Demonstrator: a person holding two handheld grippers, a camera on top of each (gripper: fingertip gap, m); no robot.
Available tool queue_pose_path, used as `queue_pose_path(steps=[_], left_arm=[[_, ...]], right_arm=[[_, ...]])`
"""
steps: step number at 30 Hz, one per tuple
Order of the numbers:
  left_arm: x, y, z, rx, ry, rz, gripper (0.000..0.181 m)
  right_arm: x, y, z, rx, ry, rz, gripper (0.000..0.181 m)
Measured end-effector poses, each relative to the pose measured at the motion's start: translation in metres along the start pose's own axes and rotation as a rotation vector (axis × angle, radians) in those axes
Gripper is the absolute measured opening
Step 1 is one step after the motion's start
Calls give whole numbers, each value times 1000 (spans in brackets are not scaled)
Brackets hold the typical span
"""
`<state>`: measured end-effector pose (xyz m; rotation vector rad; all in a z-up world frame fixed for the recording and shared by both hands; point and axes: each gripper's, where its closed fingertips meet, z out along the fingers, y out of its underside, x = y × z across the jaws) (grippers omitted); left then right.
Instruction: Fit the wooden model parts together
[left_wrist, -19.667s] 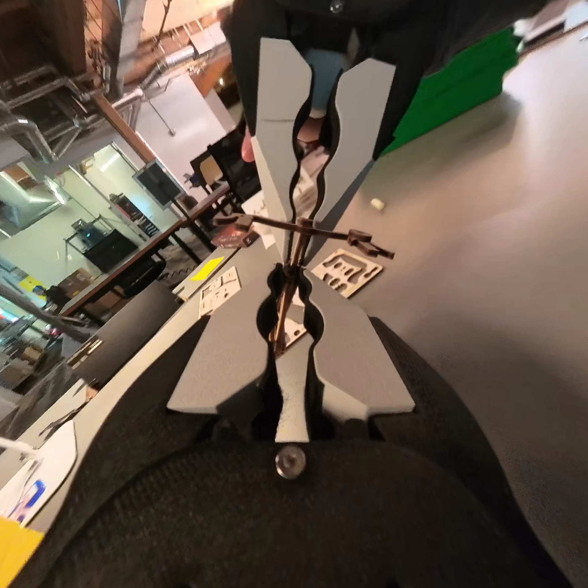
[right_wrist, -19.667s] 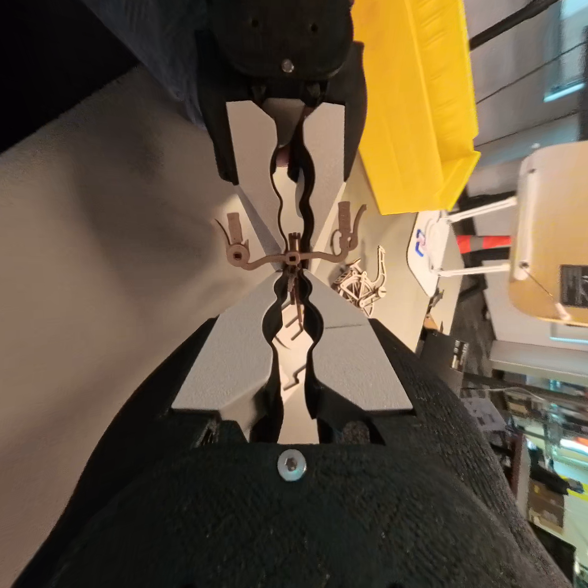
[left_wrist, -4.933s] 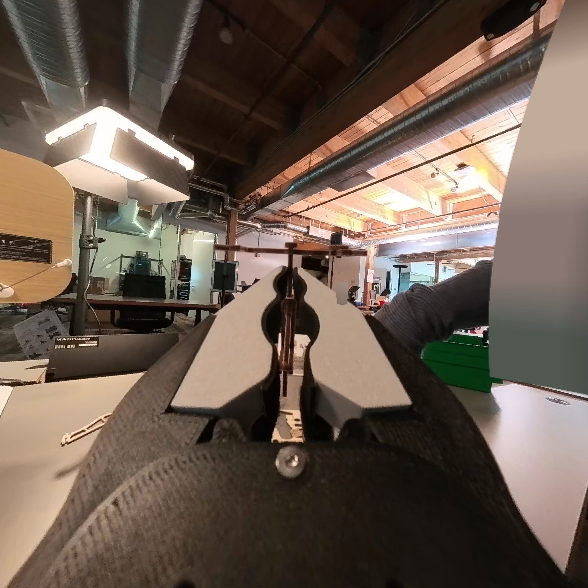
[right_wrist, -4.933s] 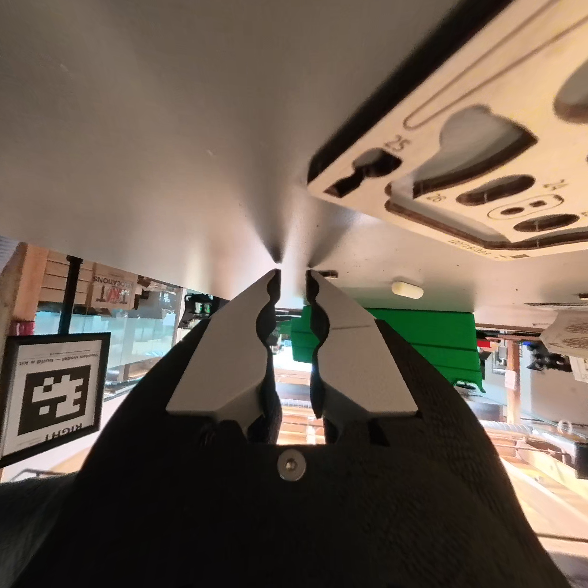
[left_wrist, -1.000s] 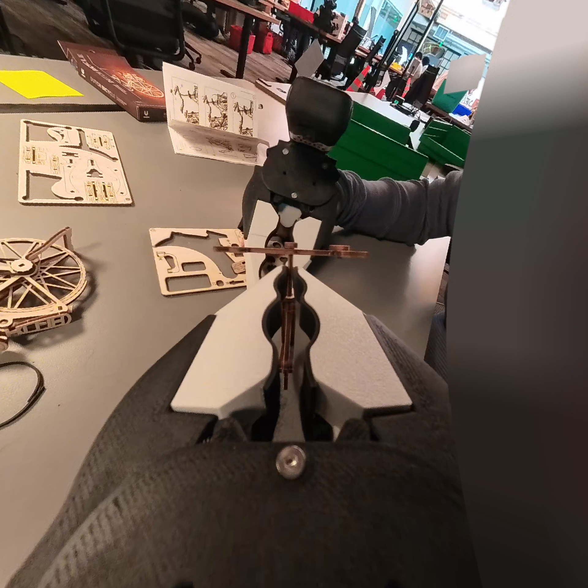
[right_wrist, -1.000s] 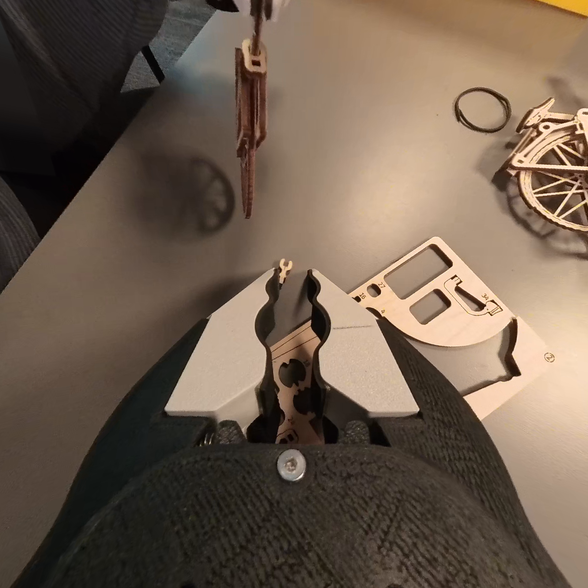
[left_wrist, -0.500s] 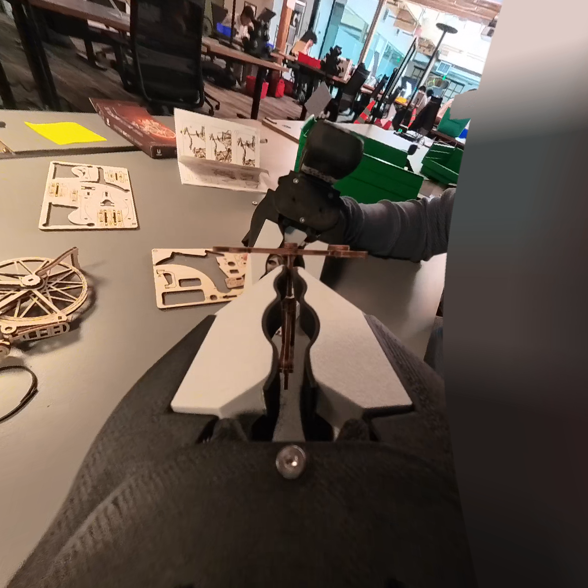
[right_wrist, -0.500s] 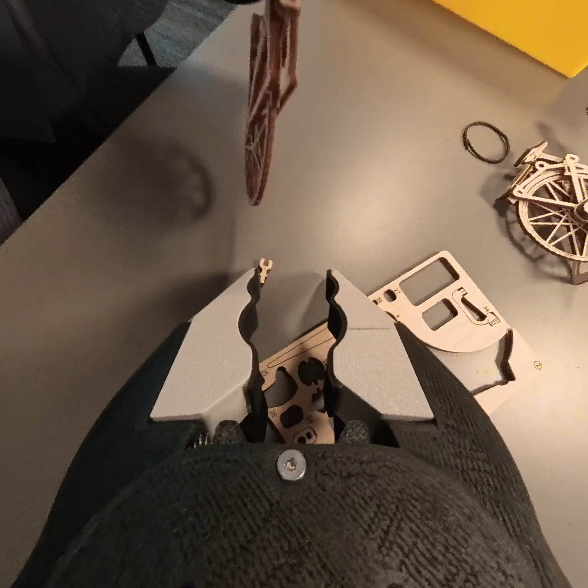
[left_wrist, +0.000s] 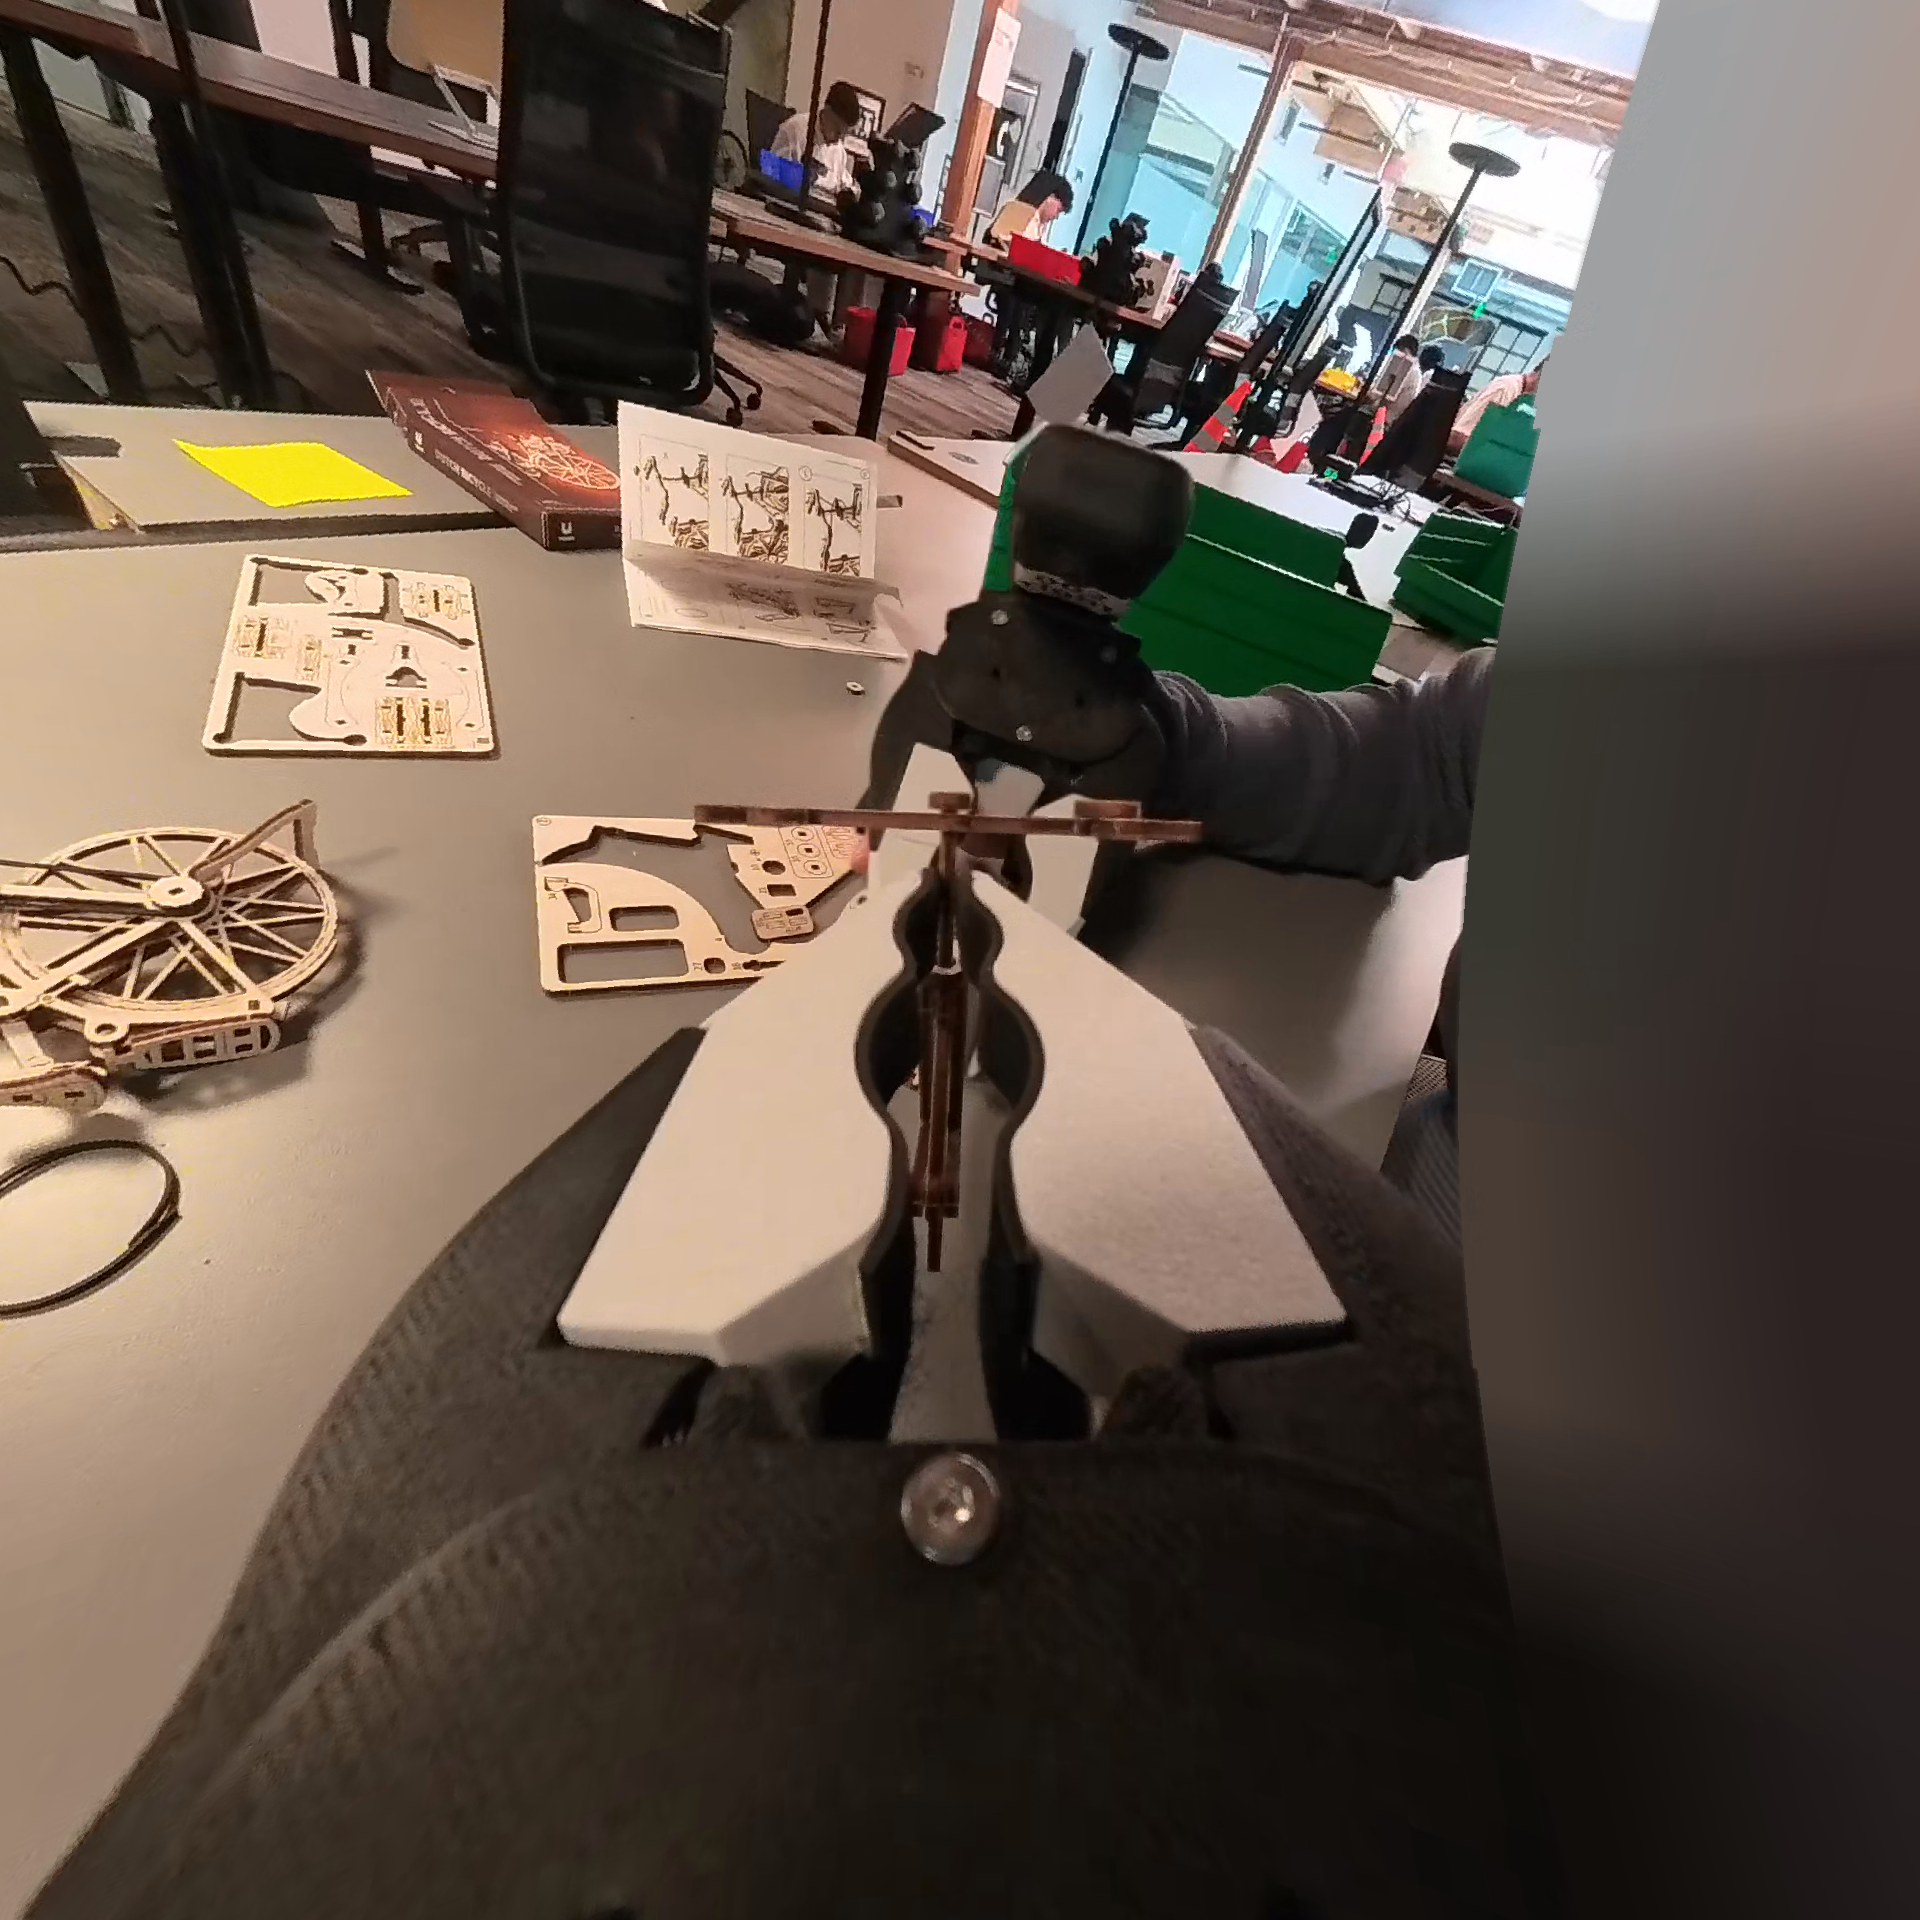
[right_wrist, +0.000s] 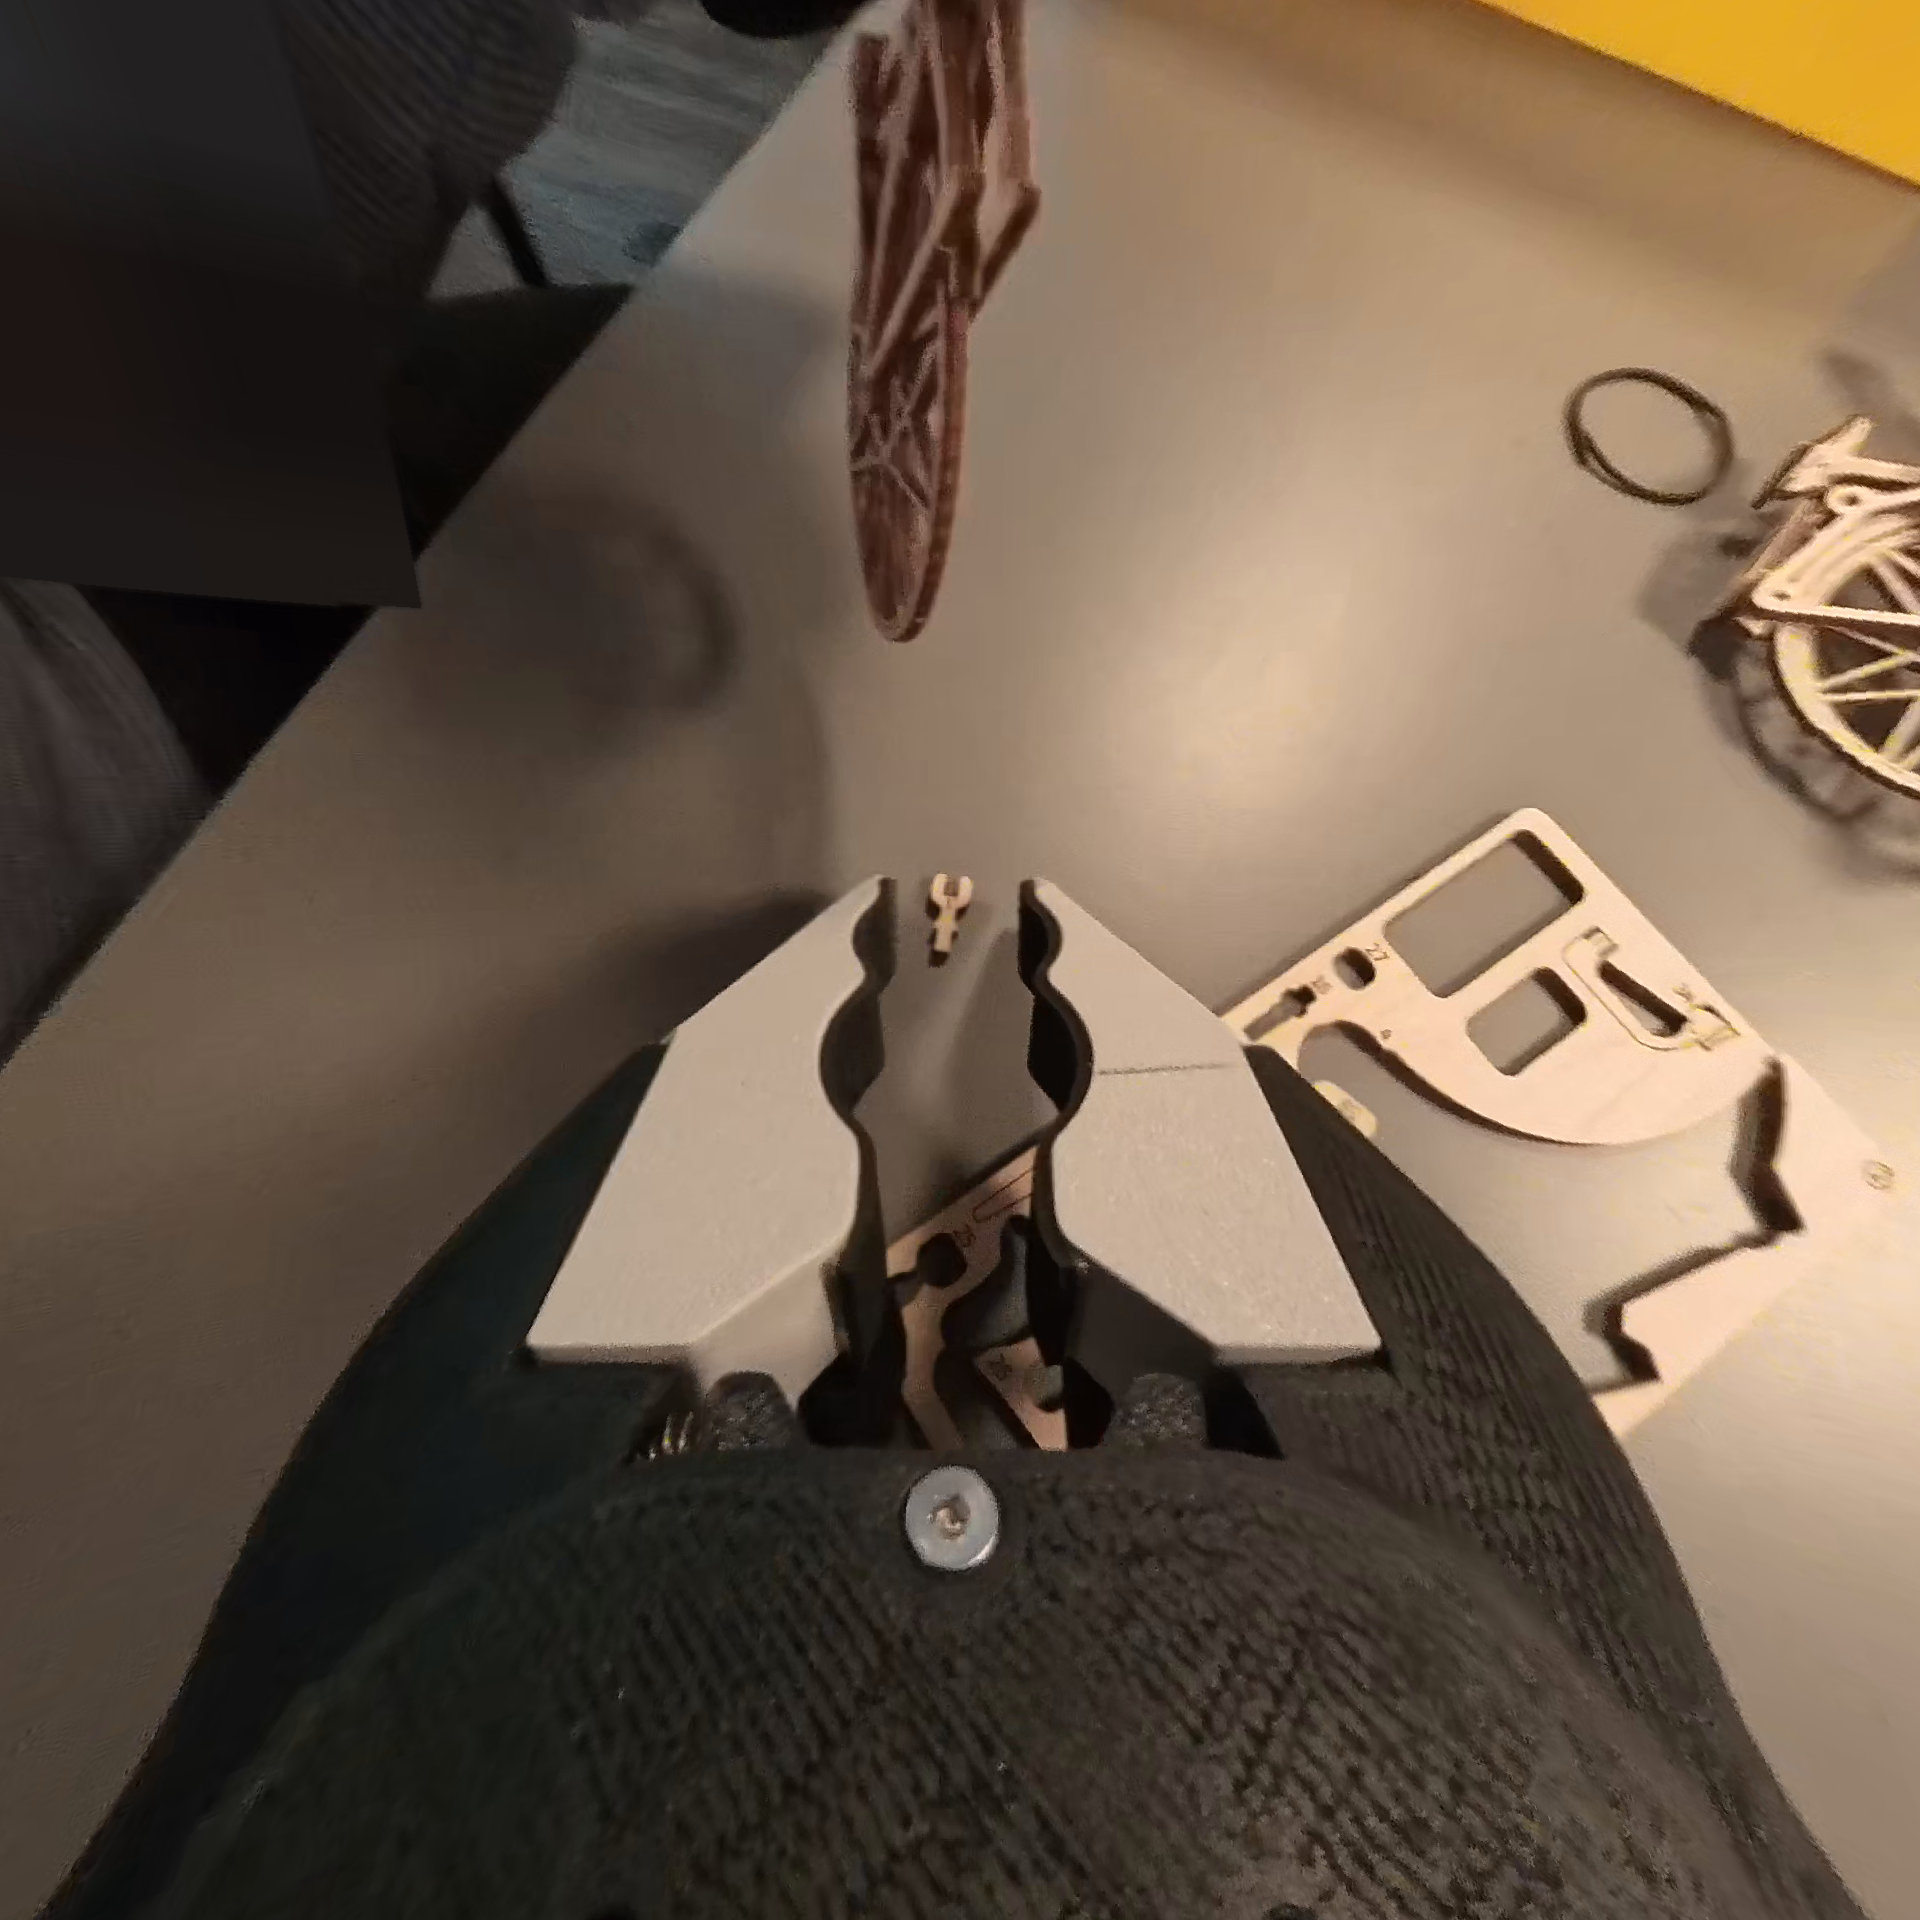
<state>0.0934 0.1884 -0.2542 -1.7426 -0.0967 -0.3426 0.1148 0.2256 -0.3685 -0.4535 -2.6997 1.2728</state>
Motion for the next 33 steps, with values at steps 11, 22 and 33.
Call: queue_pose_path(steps=[11, 22, 33], left_arm=[[-2, 4, 3, -12, 1, -5, 1], [-7, 4, 3, 14, -5, 20, 1], [-21, 6, 2, 47, -76, 28, 1]], right_arm=[[-2, 5, 5, -32, 58, 16, 10], [3, -49, -24, 109, 38, 36, 0], [-11, -16, -6, -130, -176, 3, 7]])
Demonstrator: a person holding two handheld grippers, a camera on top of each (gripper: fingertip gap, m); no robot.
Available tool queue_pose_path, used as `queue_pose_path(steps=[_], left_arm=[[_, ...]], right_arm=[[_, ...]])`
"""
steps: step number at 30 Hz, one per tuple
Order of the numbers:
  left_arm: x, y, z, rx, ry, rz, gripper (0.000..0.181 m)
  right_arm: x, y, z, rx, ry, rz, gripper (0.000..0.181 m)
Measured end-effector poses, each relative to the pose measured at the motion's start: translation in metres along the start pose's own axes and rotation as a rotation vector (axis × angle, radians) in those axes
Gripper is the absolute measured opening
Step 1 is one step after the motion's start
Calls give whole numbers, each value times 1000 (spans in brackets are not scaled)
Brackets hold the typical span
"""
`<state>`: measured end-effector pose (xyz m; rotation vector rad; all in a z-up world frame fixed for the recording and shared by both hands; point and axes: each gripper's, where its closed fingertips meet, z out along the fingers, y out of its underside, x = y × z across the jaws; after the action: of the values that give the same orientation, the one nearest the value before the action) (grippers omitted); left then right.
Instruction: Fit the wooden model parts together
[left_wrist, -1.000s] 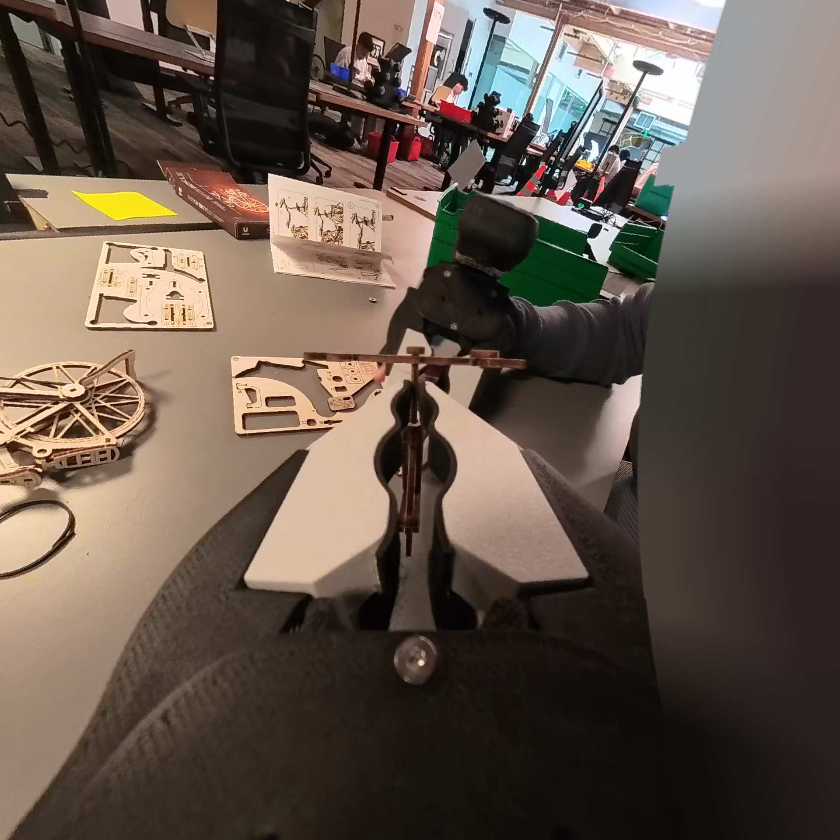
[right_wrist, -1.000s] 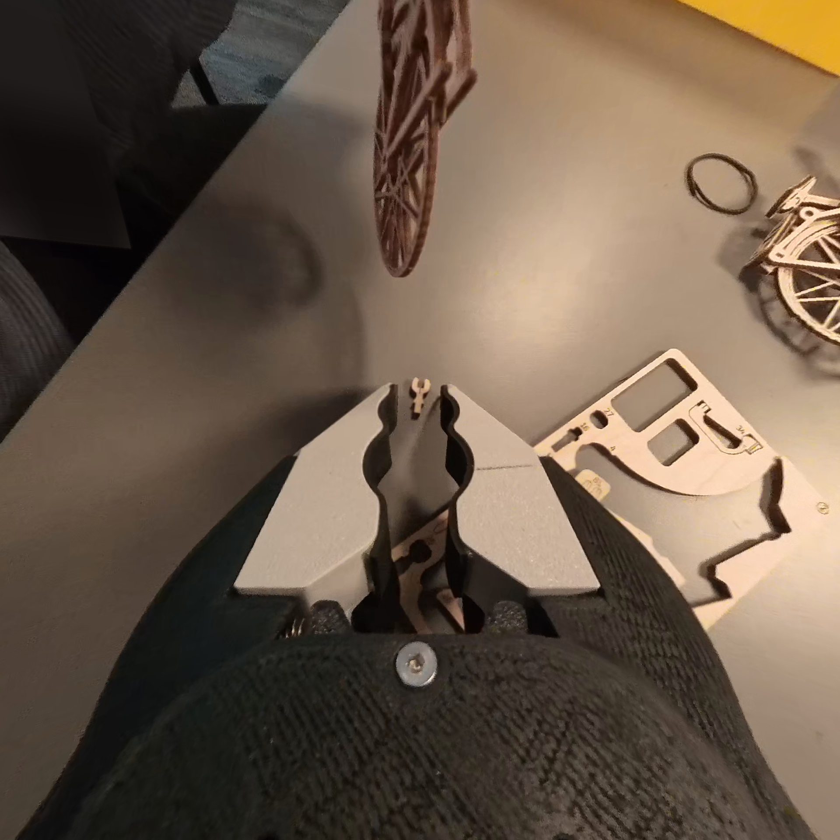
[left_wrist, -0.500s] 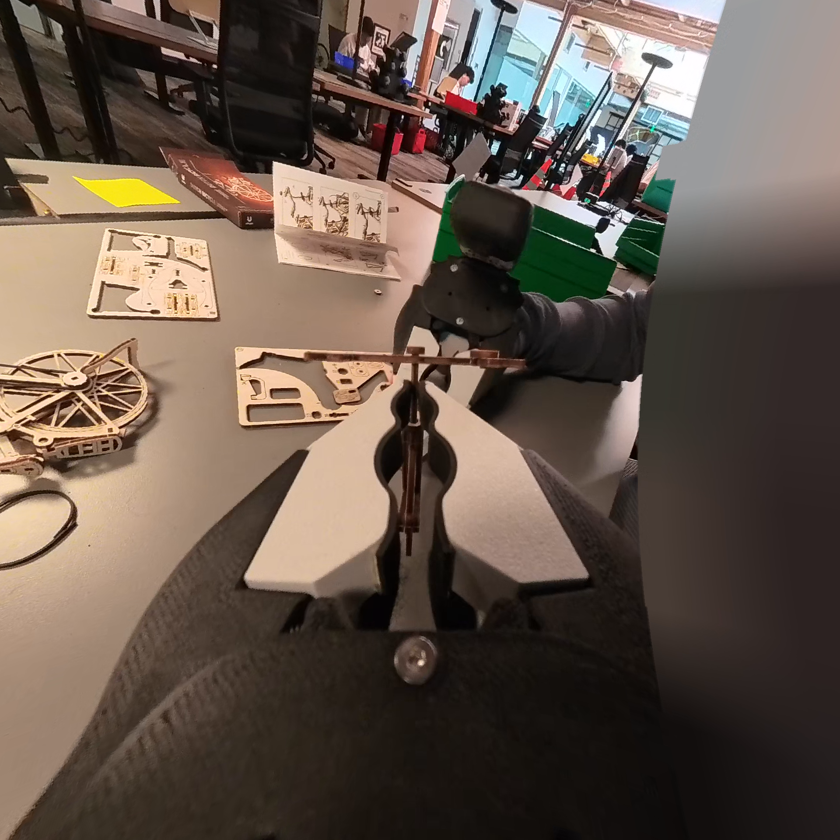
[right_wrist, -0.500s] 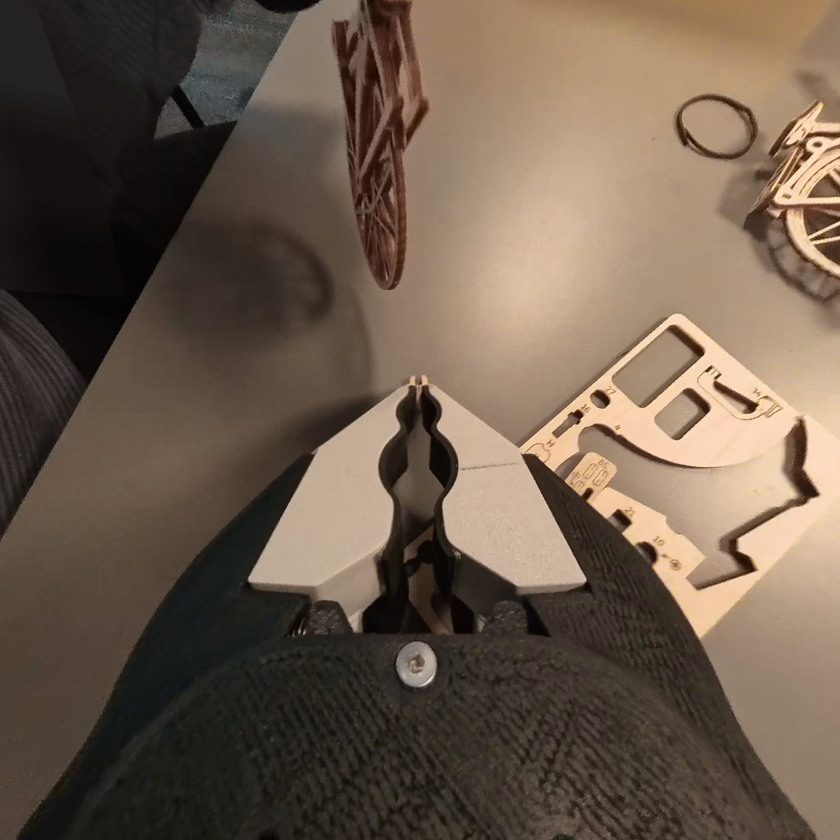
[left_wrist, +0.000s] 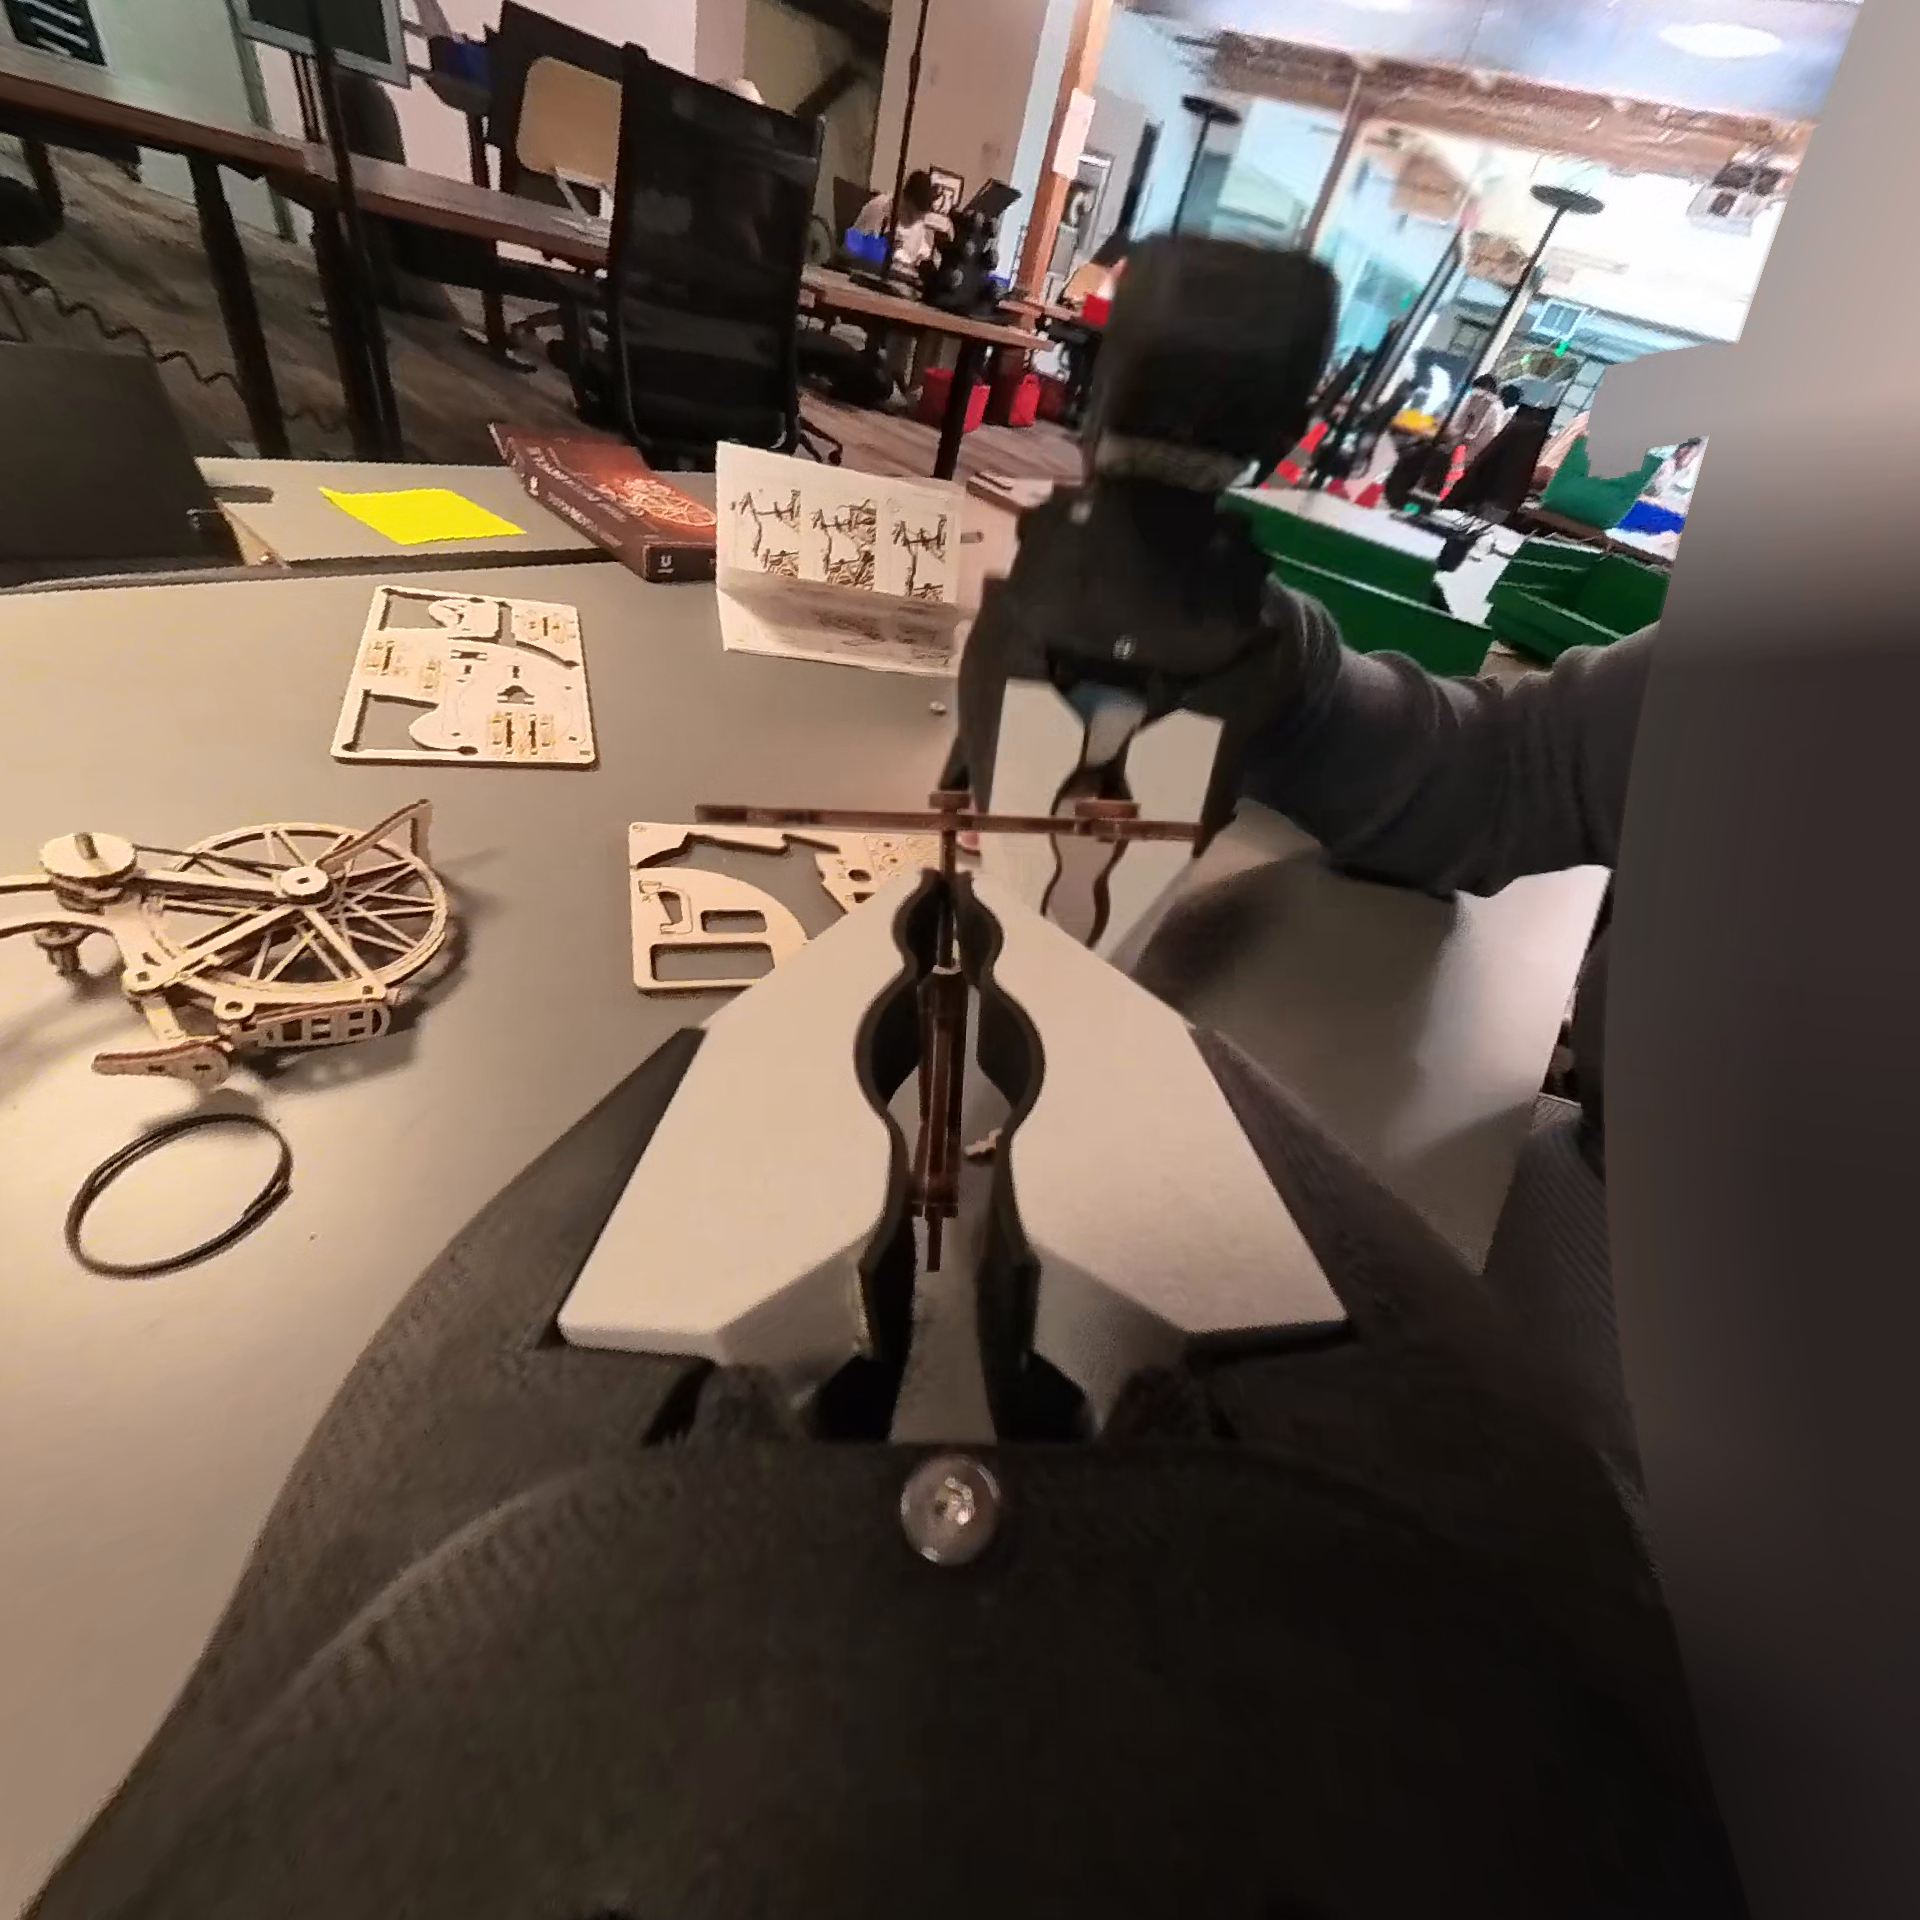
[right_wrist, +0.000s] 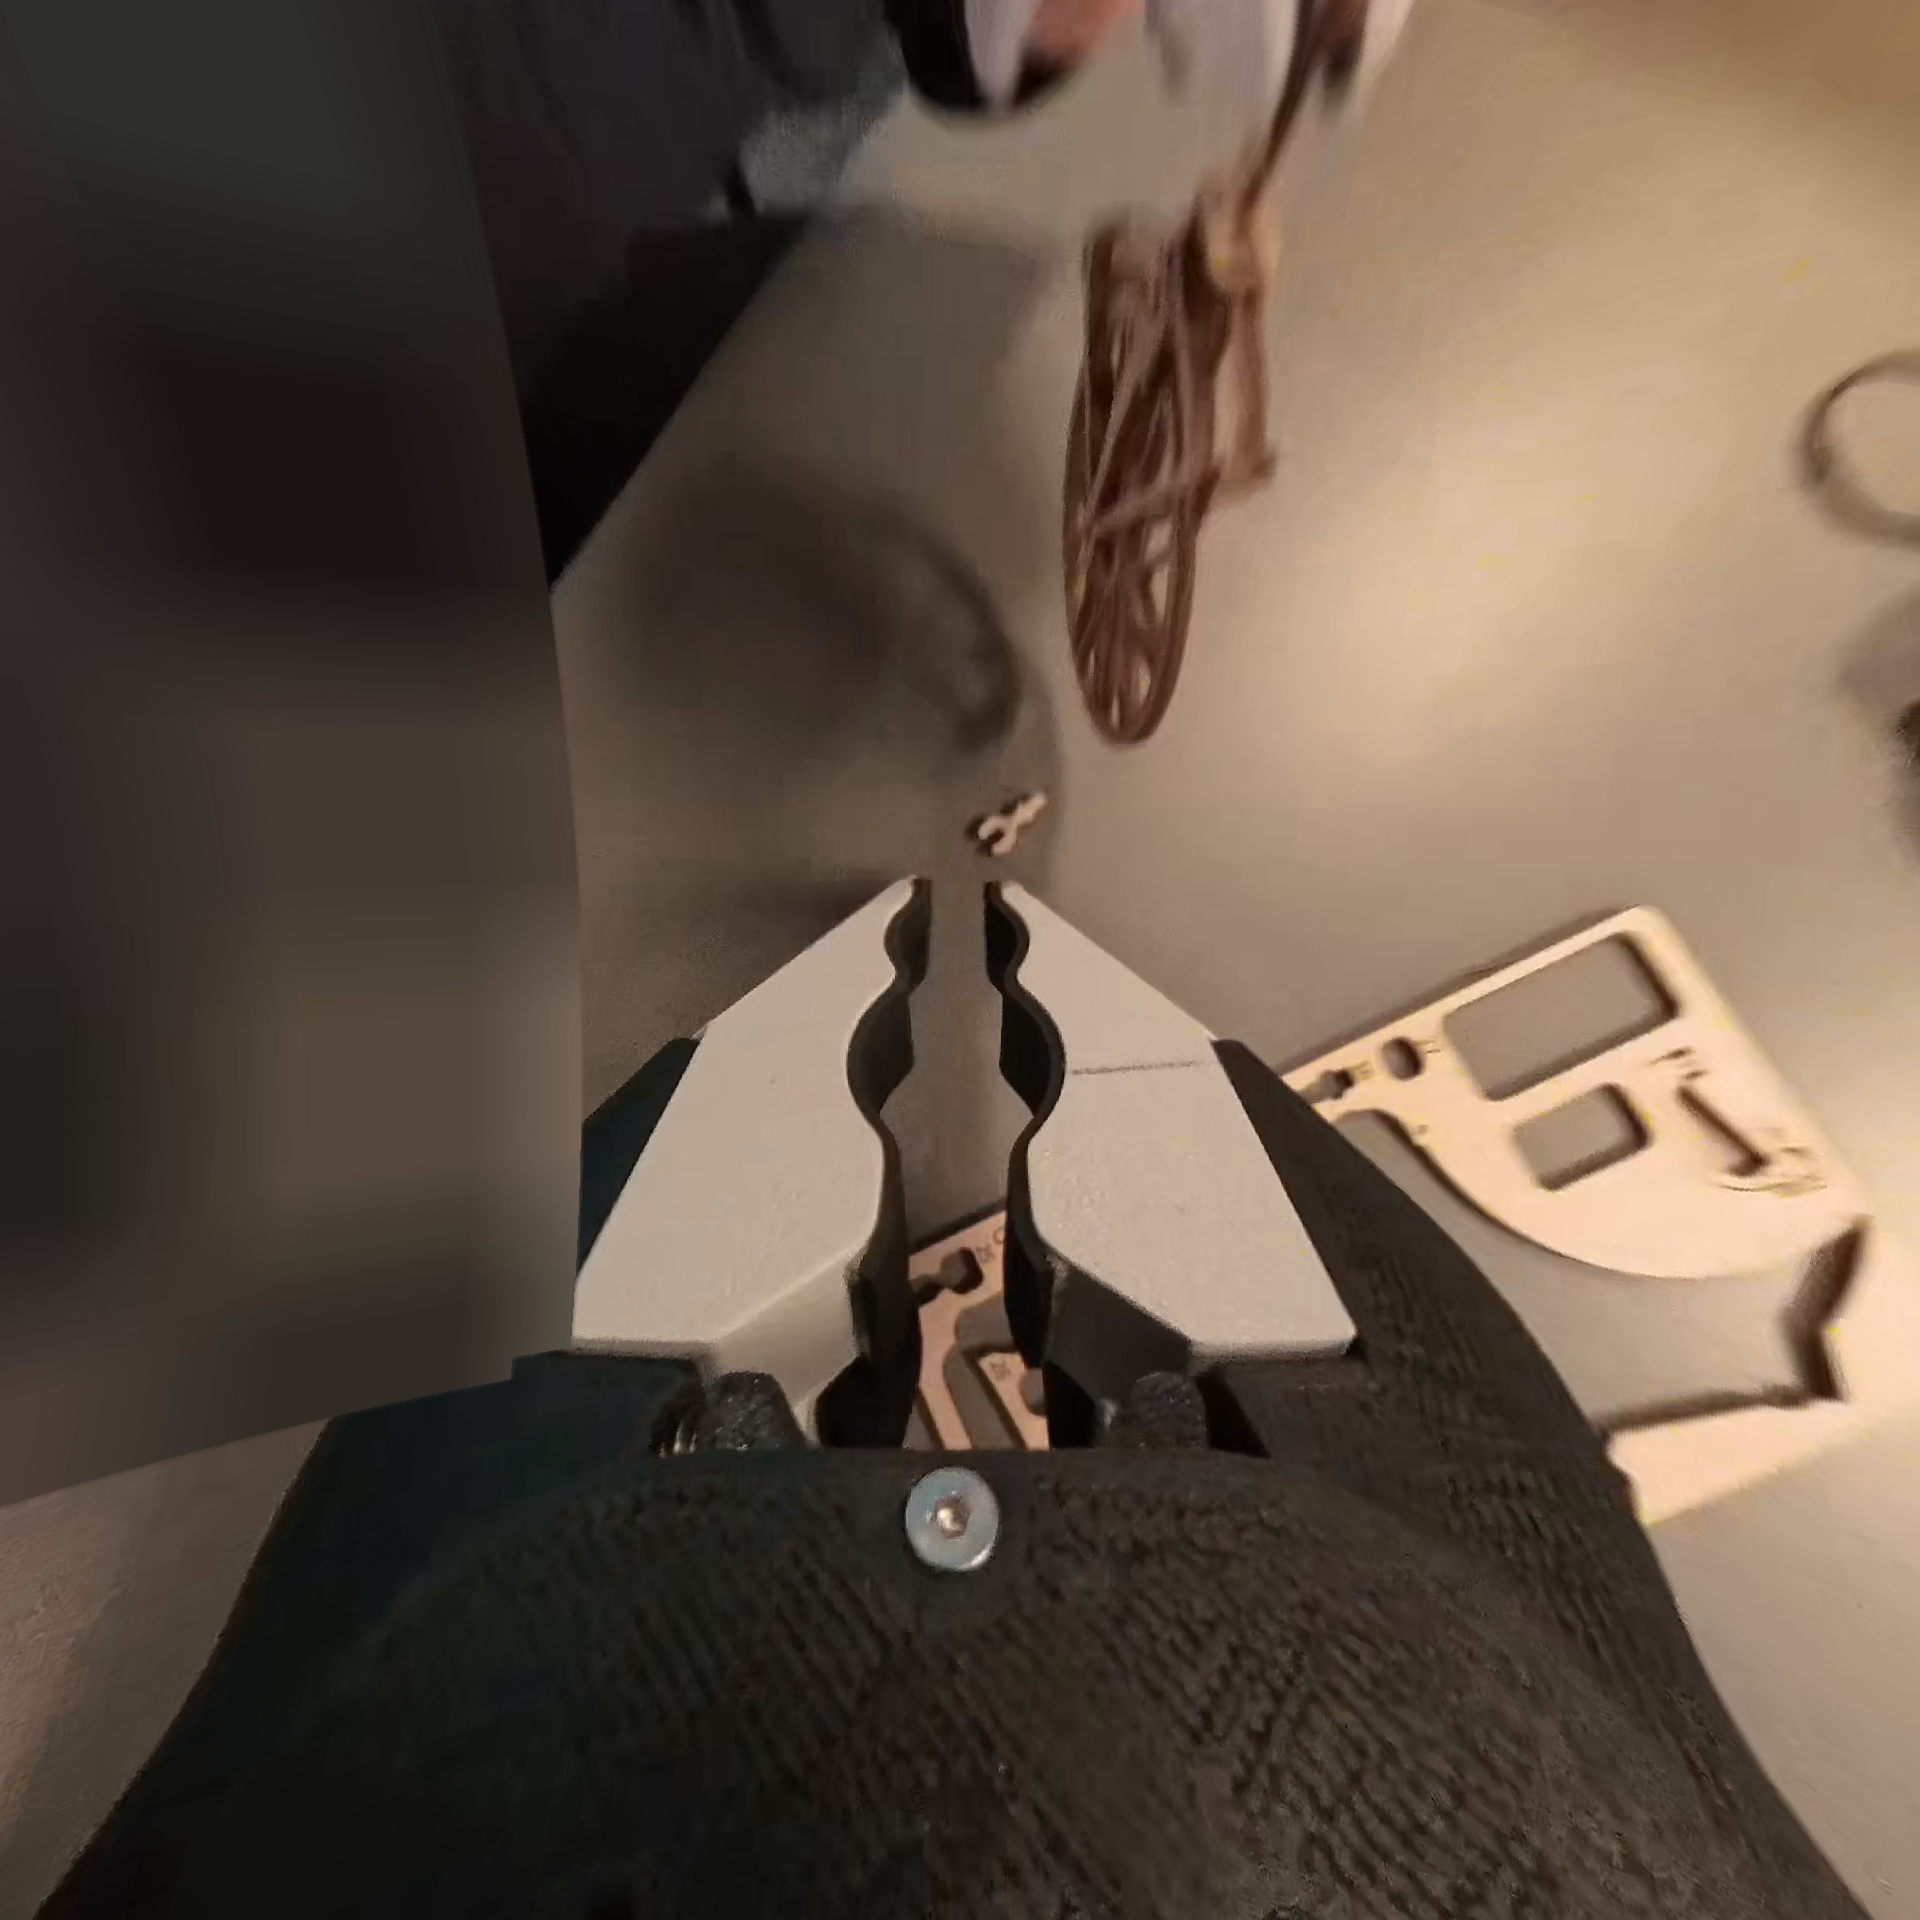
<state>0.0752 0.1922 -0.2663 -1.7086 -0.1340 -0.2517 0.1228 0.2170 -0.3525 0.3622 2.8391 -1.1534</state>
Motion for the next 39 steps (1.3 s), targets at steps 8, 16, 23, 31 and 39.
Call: queue_pose_path(steps=[8, 16, 23, 31, 39], left_arm=[[-5, -3, -15, 15, -46, 2, 1], [-4, -3, -20, 19, -48, 7, 1], [-2, -5, -23, 35, -39, 9, 1], [0, -5, -23, 35, -27, 8, 1], [1, -6, -23, 57, -17, 24, 1]], right_arm=[[4, 8, 22, -12, 10, -1, 18], [-25, -17, 31, 98, -104, -139, 19], [1, -4, 35, 80, -42, -158, 19], [4, -2, 33, 79, -23, -170, 8], [10, -15, 21, 145, 23, -91, 0]])
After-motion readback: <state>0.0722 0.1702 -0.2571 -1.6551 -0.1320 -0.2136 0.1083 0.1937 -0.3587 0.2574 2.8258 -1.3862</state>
